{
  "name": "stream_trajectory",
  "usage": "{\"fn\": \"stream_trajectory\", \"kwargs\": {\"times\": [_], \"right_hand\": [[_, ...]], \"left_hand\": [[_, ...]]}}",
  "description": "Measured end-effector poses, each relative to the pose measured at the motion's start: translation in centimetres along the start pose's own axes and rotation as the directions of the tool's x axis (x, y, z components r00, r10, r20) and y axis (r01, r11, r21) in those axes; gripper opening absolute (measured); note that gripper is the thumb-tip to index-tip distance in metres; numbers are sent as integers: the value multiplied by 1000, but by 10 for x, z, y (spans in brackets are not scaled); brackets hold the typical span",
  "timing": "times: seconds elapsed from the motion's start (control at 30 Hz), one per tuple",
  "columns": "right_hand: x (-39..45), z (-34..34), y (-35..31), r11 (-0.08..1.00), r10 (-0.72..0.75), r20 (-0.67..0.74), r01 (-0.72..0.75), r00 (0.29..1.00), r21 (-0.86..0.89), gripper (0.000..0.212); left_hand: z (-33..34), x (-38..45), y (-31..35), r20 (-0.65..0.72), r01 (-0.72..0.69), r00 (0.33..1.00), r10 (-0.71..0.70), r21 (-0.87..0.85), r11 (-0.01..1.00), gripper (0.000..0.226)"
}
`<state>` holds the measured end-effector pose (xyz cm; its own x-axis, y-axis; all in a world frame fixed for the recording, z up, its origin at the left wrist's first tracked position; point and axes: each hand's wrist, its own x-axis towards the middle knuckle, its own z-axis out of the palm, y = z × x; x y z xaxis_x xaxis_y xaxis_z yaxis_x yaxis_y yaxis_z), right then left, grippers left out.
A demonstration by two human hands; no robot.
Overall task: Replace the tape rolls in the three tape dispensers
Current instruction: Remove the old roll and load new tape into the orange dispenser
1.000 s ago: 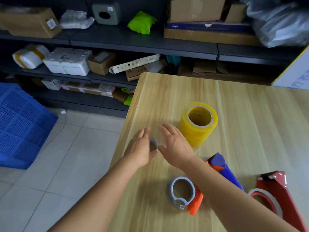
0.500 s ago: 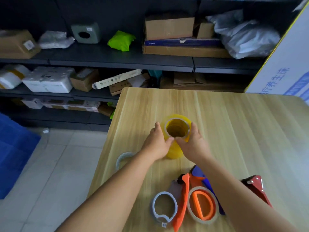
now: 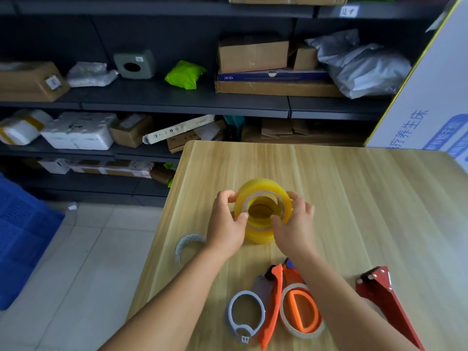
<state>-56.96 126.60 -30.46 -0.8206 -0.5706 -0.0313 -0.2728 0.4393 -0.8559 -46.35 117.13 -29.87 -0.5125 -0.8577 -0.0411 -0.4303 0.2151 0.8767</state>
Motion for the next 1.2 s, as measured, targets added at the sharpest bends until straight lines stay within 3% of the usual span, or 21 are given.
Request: {"fn": "stream_trajectory", "kwargs": {"times": [0.2,0.33,0.53,0.77,0.9,1.0,1.1,1.2], "right_hand": [[-24,-1,-5,997,-64,-27,65,998,45,53],[-42,-4,-5,998,-56,38,54,998,40,67],[-63,-8,-8,995,-76,51,73,996,67,66],[-82,-11,-16,986,-97,31,92,995,136,65],[-93,-7,-15,986,-67,69,55,995,158,67],[-100,-3,-14,986,-45,71,33,996,162,64],[-101,-5,-11,992,-43,74,34,996,122,63],[-101,-9,-10,997,-68,111,63,992,47,64]], "left_hand": [[-17,-25,-9,20,-39,999,40,-47,998,59],[-27,-42,-13,41,-51,998,54,-79,996,58],[-37,-60,-19,57,-42,997,52,-164,986,55],[-46,-70,-31,89,99,992,-84,-188,977,44],[-49,-76,-33,166,202,973,-157,-303,931,25],[-49,-80,-34,222,237,959,-178,-280,930,26],[-53,-82,-31,195,116,977,-91,-123,986,46],[-60,-85,-22,203,-122,971,124,-23,992,63]]}}
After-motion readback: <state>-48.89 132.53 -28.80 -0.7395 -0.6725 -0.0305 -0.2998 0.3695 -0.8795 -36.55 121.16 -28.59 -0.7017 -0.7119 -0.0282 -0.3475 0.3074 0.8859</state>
